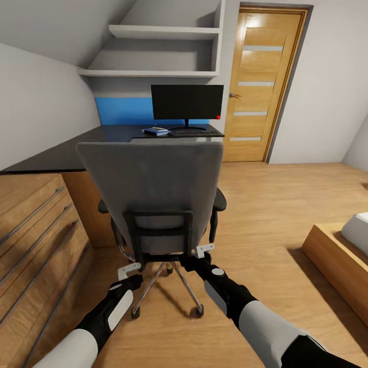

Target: In the bedroom, organize the workspace by keeping the computer under the desk, ensuring the monitor is on the desk, placing the keyboard on the desk next to the monitor, placing the mouse on the desk next to the keyboard, moving the folder from the swivel chair onto the desk next to the mouse, stacking the notebook on top of the folder with the pen on top of the notebook, and positioning the swivel chair next to the desk.

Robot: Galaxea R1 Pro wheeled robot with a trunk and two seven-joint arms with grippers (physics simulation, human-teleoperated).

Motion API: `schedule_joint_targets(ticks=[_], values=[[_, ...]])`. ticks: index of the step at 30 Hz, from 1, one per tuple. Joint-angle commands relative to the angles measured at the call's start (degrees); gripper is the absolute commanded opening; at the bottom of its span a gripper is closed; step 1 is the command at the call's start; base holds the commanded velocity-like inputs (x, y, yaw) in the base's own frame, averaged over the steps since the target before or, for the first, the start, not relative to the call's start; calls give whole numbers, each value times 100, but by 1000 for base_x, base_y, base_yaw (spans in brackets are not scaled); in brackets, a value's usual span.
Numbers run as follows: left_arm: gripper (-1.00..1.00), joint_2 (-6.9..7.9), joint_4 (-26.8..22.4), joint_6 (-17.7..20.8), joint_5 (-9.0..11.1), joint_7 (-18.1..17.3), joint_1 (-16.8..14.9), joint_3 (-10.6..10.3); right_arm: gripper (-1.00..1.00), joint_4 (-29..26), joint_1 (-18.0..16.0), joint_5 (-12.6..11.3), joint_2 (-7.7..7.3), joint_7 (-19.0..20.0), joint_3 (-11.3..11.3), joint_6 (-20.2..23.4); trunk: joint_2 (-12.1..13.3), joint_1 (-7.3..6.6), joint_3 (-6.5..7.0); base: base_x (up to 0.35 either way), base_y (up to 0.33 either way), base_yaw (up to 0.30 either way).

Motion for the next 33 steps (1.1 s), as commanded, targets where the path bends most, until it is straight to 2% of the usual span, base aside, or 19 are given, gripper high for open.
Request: schedule_joint_targets(ticks=[1, 18, 33], values=[[100, 5, -13, 19, 39, 48, -3, -28, 100, 2, -7, -51, -7, -25, 23, -10, -2, 2, -5, 290, -203, 0], [100, 7, -13, 19, 37, 48, -3, -25, 100, -3, -5, -50, -7, -25, 23, -10, -2, 2, -5, 280, -203, 0], [100, 14, -13, 19, 37, 48, 0, -24, 100, -14, -8, -50, -7, -25, 23, -10, -2, 2, -5, 168, -18, 0]])
